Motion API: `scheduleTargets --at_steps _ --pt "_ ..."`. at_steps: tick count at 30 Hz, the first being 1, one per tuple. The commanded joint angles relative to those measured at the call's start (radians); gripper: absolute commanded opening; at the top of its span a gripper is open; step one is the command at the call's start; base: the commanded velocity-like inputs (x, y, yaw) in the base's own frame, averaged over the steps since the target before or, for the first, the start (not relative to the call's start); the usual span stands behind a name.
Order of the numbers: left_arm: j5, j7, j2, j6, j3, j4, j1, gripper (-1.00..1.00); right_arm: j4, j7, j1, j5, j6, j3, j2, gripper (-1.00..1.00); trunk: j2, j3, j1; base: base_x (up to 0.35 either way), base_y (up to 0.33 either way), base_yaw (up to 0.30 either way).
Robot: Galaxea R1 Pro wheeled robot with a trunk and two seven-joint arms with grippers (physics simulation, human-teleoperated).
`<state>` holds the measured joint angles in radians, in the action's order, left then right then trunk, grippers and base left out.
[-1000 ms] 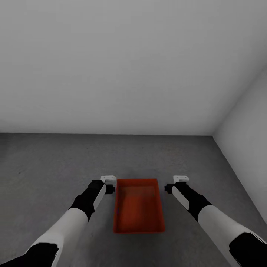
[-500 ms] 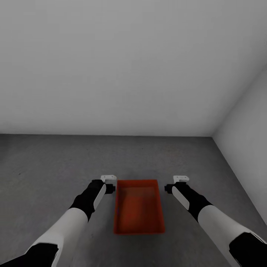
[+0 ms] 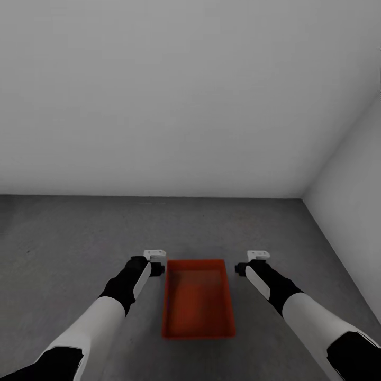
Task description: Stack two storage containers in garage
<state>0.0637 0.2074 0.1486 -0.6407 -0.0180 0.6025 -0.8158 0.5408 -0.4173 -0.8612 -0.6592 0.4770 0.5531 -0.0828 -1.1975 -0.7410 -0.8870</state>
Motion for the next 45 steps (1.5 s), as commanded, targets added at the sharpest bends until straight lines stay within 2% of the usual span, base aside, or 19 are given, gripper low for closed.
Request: scheduleTargets --at_steps 1,23,31,45 --pt "0.007 0.007 0.000 -0.004 -0.002 0.001 0.000 1.00 0.002 -0.009 -0.001 -0.010 0.003 0.008 -0.002 1.00 -0.001 0.001 0.000 0.000 0.000 0.000" --pt "0.007 0.009 -0.001 -0.004 -0.002 -0.001 0.000 1.00 0.002 -0.008 -0.001 -0.010 0.003 0.008 -0.002 1.00 -0.001 0.034 0.000 0.000 0.000 0.000" --pt "0.007 0.008 -0.001 -0.004 -0.003 0.000 0.000 1.00 0.002 -0.008 -0.001 -0.010 0.003 0.008 -0.002 1.00 -0.001 0.037 0.000 -0.006 0.000 0.000" --pt "0.007 0.001 -0.001 -0.014 -0.002 0.008 0.000 1.00 0.002 -0.008 -0.001 -0.010 0.003 0.008 0.000 1.00 -0.001 0.037 0.000 -0.301 0.000 0.000"
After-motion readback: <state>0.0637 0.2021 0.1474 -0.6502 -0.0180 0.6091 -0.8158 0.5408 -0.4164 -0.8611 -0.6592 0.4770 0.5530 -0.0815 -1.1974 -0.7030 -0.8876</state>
